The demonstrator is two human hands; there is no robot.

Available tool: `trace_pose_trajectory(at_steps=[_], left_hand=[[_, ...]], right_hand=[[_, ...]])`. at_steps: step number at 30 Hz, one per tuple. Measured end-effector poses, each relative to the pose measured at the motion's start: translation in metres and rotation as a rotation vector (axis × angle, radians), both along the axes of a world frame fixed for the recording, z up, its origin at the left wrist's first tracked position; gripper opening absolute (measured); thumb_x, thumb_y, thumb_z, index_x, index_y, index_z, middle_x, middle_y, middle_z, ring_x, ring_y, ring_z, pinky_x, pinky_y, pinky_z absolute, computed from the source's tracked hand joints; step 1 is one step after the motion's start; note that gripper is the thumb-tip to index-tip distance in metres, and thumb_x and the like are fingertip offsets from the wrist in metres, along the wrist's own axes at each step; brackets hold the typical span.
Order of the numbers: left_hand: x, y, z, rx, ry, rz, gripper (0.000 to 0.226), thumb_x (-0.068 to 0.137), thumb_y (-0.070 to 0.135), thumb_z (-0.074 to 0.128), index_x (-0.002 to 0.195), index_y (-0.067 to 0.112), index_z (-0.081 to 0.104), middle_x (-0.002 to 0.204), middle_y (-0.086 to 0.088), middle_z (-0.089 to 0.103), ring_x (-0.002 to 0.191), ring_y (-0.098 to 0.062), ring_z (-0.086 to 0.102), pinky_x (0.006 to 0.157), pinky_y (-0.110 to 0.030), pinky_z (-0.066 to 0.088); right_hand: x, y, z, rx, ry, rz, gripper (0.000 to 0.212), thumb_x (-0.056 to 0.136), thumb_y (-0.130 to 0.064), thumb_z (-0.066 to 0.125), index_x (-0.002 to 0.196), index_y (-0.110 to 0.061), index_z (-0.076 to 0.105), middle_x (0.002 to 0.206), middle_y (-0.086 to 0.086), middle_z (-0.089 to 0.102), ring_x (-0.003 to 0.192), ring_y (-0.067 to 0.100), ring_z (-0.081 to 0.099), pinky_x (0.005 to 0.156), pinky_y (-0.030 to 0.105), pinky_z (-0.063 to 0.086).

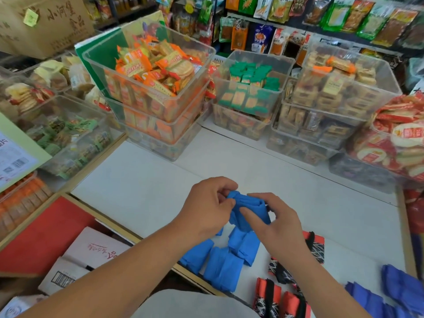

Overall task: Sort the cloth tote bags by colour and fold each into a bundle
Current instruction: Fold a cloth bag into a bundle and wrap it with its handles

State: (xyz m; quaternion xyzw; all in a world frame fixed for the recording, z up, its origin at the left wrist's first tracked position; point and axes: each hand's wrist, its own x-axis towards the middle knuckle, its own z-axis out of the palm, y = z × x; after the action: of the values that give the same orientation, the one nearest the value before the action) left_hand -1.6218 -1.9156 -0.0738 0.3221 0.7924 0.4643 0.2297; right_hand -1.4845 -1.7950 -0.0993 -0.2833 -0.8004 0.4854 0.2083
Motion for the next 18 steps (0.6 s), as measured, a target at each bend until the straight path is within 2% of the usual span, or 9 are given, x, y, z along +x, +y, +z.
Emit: trace_pose_trajectory(at_steps=[3, 6, 7, 9, 11, 13, 15, 18], left_hand=[[-0.001, 0.0, -0.003, -0.034, 0.135, -0.069, 0.032, 0.09, 0.004, 0.065, 0.111, 0.027, 0.073, 0.097, 0.016, 0.065, 0.089, 0.003, 0.055, 0.077, -0.004, 0.039], [0.004, 0.006, 0.0, 0.043, -0.009, -0.057, 0.032, 0.089, -0.006, 0.06, 0.102, 0.018, 0.076, 0.081, 0.016, 0.066, 0.074, 0.006, 0.061, 0.069, -0.008, 0.045], [0.005, 0.007, 0.001, 0.078, -0.043, -0.067, 0.03, 0.09, -0.004, 0.061, 0.102, 0.019, 0.077, 0.083, 0.015, 0.068, 0.077, 0.004, 0.063, 0.072, -0.011, 0.049], [-0.001, 0.005, 0.0, 0.071, -0.023, -0.142, 0.027, 0.092, 0.009, 0.067, 0.11, 0.028, 0.074, 0.1, 0.016, 0.069, 0.098, 0.002, 0.062, 0.088, -0.017, 0.049], [-0.016, -0.001, -0.007, -0.02, 0.065, -0.229, 0.041, 0.087, 0.024, 0.074, 0.124, 0.039, 0.064, 0.122, 0.023, 0.058, 0.121, 0.002, 0.049, 0.105, -0.019, 0.038], [-0.026, -0.009, -0.014, -0.062, -0.087, -0.236, 0.05, 0.085, 0.024, 0.079, 0.13, 0.036, 0.06, 0.129, 0.023, 0.057, 0.125, 0.004, 0.049, 0.111, -0.023, 0.039], [-0.026, -0.013, -0.018, 0.014, -0.373, -0.175, 0.044, 0.085, 0.018, 0.082, 0.124, 0.03, 0.066, 0.119, 0.011, 0.07, 0.112, -0.003, 0.065, 0.1, -0.031, 0.054], [-0.031, -0.019, -0.031, 0.09, -0.498, -0.055, 0.036, 0.082, 0.015, 0.084, 0.114, 0.023, 0.071, 0.105, 0.001, 0.076, 0.098, -0.014, 0.073, 0.082, -0.033, 0.062]], right_hand=[[-0.002, -0.001, -0.007, 0.153, 0.015, 0.064, 0.022, 0.088, -0.012, 0.075, 0.098, -0.031, 0.069, 0.092, -0.015, 0.065, 0.092, 0.012, 0.063, 0.078, 0.017, 0.047], [-0.008, -0.003, -0.008, 0.226, 0.024, 0.112, 0.025, 0.089, -0.007, 0.073, 0.098, -0.03, 0.069, 0.087, -0.015, 0.063, 0.086, 0.011, 0.062, 0.073, 0.013, 0.044], [-0.009, -0.003, -0.008, 0.168, 0.018, 0.094, 0.026, 0.089, -0.006, 0.073, 0.096, -0.03, 0.068, 0.086, -0.014, 0.065, 0.084, 0.011, 0.063, 0.071, 0.012, 0.045], [-0.011, 0.001, -0.006, -0.068, 0.02, 0.033, 0.02, 0.09, -0.007, 0.074, 0.092, -0.027, 0.072, 0.082, -0.009, 0.07, 0.077, 0.011, 0.067, 0.065, 0.016, 0.05], [-0.009, 0.007, -0.005, -0.342, 0.028, -0.019, 0.011, 0.092, -0.011, 0.073, 0.095, -0.021, 0.075, 0.086, 0.0, 0.075, 0.081, 0.021, 0.072, 0.069, 0.033, 0.06], [-0.007, 0.009, -0.004, -0.508, 0.048, -0.055, 0.012, 0.094, -0.01, 0.07, 0.104, -0.015, 0.073, 0.096, 0.009, 0.076, 0.091, 0.029, 0.074, 0.08, 0.047, 0.062], [-0.008, 0.006, -0.003, -0.578, 0.057, -0.07, 0.022, 0.094, -0.008, 0.069, 0.114, -0.015, 0.069, 0.101, 0.01, 0.076, 0.095, 0.028, 0.074, 0.081, 0.045, 0.061], [-0.011, -0.001, -0.007, -0.723, 0.033, -0.092, 0.027, 0.094, -0.01, 0.068, 0.121, -0.011, 0.065, 0.108, 0.012, 0.076, 0.1, 0.028, 0.074, 0.083, 0.04, 0.061]])
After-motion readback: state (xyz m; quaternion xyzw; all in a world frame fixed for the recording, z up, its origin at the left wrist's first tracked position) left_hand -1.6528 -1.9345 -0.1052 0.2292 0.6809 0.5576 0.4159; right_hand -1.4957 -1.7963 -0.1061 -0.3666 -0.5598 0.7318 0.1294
